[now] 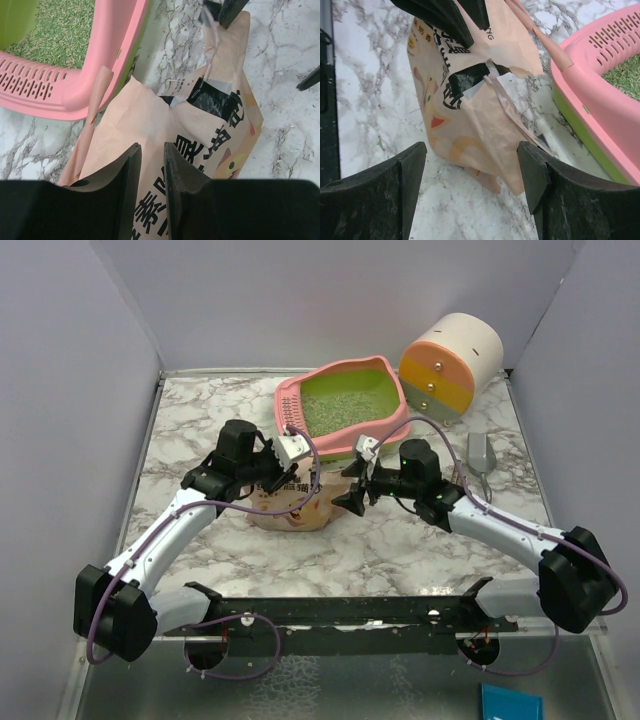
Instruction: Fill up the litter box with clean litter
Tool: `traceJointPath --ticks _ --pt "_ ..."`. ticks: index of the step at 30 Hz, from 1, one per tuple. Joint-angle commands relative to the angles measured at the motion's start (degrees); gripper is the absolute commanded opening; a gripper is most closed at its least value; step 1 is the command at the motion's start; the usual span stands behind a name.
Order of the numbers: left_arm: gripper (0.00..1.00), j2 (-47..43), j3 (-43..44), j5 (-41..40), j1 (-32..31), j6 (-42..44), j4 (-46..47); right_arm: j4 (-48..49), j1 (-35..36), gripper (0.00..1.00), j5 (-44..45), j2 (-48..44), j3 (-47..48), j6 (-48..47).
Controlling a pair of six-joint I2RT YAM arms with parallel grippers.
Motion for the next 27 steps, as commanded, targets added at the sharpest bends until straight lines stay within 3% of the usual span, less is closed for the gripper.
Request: traceJointPath --ticks 1,9,15,21,27 --pt "0.27 -1.07 1.84 0.19 -0.20 0.66 -1.43 2.49 3.11 0.74 8.56 3.34 3.39 -7.72" --pt "0.27 -1.35 1.47 -0.17 -0.27 0.74 -1.33 2.43 7.66 0.74 12.37 2.90 4.77 -13.76" --pt "0.27 -1.01 1.77 0.23 -0.28 -0.03 0.04 -0.42 8.71 0.74 8.23 7.12 8.01 -17.12" --pt "0.27 -1.49 1.92 0.79 -0.27 -0.31 0.25 -1.90 8.92 0.71 4.89 12.20 9.82 -17.88" --pt "0.27 -2.27 1.58 0.55 -0.27 -0.15 0.16 0.52 9.39 0.71 8.84 10.37 7.42 -17.00"
